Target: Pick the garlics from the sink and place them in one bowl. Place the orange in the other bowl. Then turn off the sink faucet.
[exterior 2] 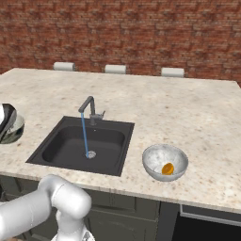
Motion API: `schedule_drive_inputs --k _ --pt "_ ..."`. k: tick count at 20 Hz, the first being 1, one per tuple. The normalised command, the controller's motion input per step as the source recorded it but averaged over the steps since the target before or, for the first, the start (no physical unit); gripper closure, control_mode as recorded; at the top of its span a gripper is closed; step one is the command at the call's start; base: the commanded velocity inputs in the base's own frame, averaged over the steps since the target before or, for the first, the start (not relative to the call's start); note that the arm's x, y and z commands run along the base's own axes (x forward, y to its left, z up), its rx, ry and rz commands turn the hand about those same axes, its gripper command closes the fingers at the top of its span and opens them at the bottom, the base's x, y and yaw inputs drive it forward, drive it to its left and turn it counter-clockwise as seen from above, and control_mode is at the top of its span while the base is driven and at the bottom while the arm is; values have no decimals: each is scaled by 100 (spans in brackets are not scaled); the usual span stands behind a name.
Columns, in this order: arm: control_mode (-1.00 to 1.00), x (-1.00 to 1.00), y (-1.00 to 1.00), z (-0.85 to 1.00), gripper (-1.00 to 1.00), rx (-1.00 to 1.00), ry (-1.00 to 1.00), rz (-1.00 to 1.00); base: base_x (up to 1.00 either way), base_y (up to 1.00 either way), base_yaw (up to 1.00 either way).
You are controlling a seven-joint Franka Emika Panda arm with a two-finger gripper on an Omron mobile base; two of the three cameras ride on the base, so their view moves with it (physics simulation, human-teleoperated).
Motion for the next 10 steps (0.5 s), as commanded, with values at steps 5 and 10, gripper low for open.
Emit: schedule_drive_inputs --k 5,10 --pt "-100 22 0 63 100 -11 15 1 0 0 0" --pt "-100 49 21 4 100 -14 37 9 0 0 0"
